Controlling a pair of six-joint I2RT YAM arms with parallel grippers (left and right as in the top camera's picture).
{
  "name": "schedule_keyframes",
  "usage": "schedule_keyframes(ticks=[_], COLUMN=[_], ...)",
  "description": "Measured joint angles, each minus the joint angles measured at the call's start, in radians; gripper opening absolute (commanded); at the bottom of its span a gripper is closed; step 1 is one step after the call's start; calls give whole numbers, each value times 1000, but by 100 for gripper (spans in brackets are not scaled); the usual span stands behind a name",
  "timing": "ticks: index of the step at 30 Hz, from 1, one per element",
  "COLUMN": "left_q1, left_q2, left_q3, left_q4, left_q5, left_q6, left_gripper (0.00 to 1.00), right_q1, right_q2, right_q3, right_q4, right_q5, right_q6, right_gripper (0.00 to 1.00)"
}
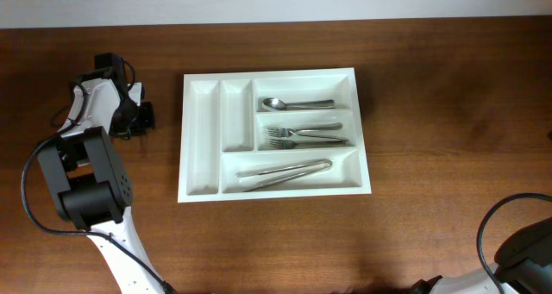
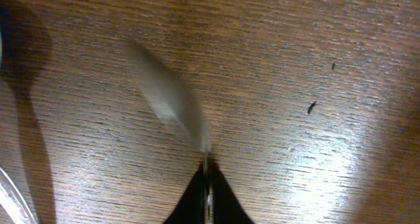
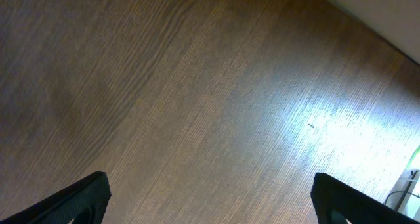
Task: Pack container
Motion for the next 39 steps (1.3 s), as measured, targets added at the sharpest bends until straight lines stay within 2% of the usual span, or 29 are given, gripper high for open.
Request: schedule_keyframes(ticks=[5,10,15,22,33,39], left_q1=[0,0,-10,-87,-373,-417], left_q2=[0,11,11,10,-4,-4], left_q3=[2,54,212,374,412,412], left_q4=[-19,-151,-308,-428,-382,-371], left_q5=[-2,-2,41,99,127,67], left_q6=[2,2,2,2,-3,-55], left_gripper=[2,2,2,2,2,2], right_q1=[0,0,0,0,0,0], right_q2=[0,0,0,0,0,0], right_q3=[0,0,0,0,0,0], right_q4=[0,0,0,0,0,0], right_q5=[0,0,0,0,0,0], right_q6=[0,0,0,0,0,0], right_gripper=[99,99,99,99,99,99])
